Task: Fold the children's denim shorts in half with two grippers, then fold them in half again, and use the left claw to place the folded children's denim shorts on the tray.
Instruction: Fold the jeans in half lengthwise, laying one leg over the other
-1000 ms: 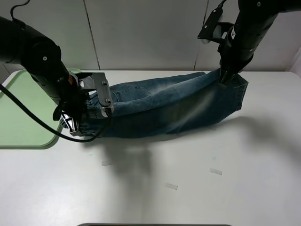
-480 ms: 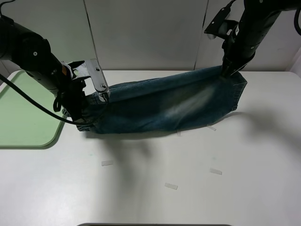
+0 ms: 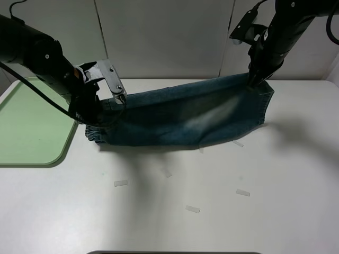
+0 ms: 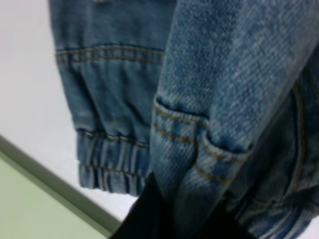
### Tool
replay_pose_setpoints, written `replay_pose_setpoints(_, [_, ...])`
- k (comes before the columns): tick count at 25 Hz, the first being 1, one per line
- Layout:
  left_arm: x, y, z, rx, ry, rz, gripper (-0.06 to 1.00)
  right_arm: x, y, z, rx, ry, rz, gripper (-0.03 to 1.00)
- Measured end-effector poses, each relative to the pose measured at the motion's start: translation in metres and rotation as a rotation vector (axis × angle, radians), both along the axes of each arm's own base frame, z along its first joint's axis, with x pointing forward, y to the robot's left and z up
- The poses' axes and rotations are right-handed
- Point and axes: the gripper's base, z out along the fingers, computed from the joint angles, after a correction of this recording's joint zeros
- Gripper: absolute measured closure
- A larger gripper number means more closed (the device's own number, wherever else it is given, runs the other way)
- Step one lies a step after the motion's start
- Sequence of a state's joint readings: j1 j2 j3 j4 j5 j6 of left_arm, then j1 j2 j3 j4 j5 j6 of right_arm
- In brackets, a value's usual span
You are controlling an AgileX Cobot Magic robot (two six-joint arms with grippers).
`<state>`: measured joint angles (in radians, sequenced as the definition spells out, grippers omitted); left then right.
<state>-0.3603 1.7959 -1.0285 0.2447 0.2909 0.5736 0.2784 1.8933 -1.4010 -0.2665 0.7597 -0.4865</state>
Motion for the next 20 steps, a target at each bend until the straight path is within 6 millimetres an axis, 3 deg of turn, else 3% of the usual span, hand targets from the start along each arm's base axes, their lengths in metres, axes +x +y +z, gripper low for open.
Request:
replay_pose_setpoints(10, [0.010, 0.004, -0.012, 0.009, 0.024, 0.023, 0.89, 0.025, 0.006, -0.007, 0.029, -0.015, -0.014, 1.00])
replay_pose_setpoints(20, [0.021, 0.013, -0.010, -0.033, -0.053, 0.049, 0.89, 0.035, 0.004, -0.026, 0.041, 0.000, -0.020, 1.00])
